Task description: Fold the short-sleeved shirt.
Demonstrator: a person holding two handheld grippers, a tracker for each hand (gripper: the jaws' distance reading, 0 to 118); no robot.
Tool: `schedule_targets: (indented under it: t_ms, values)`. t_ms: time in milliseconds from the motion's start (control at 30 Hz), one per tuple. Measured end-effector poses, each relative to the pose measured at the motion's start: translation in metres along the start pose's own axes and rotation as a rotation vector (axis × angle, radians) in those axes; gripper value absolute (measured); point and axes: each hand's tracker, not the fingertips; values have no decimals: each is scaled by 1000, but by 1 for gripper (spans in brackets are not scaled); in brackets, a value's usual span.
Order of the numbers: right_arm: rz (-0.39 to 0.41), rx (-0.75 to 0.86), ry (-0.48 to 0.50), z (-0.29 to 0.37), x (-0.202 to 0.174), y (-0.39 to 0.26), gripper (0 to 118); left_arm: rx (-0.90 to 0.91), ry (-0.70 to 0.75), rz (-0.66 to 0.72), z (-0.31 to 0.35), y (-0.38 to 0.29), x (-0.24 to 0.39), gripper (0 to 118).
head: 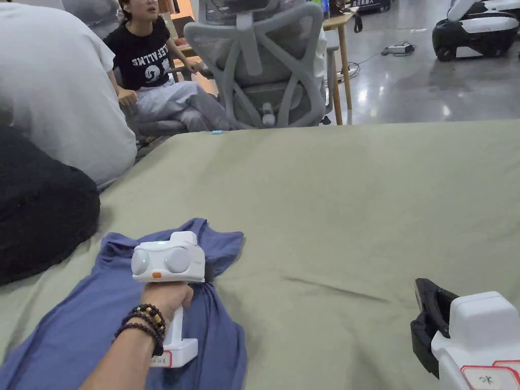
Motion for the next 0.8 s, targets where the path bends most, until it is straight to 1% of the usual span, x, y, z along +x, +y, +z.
schedule_targets:
  t_ms: [33, 67, 100, 167, 267, 367, 400, 433, 500, 567, 633, 700, 767, 800]
  values:
    - [-1, 1, 0, 1, 1, 0, 1, -11, -51, 41, -1, 3, -4, 6]
    - [-5, 8, 0, 4, 2, 0, 1, -1, -39, 50, 3, 4, -5, 6]
    - [-12, 16, -4, 7, 3, 0, 1, 43, -36, 66, 13, 8, -3, 6]
    - [-28, 27, -9, 13, 10, 3, 1, 131, -86, 48, 37, 16, 9, 6]
    - [-44, 42, -29, 27, 23, 9, 1, 201, -227, -24, 80, 34, 42, 6]
    - [-60, 74, -77, 51, 42, 14, 1, 303, -413, -81, 126, 51, 98, 6]
    - [-59, 79, -106, 62, 50, 16, 1, 332, -480, -104, 143, 50, 126, 6]
    - [-39, 82, -151, 73, 59, 17, 2, 349, -565, -136, 156, 51, 157, 6]
    - [-3, 86, -206, 95, 74, 20, 2, 356, -692, -196, 179, 42, 217, 6]
    - [0, 87, -249, 118, 94, 22, 2, 343, -825, -248, 193, 30, 284, 6]
    - [-7, 88, -318, 143, 116, 23, 2, 327, -967, -310, 205, 10, 357, 6]
    - [-8, 85, -385, 164, 138, 21, 2, 295, -1064, -384, 210, -10, 424, 6]
    - [-2, 72, -456, 182, 158, 17, 2, 210, -1102, -439, 208, -32, 485, 6]
    - [1, 60, -491, 190, 168, 13, 2, 171, -1097, -466, 202, -45, 512, 6]
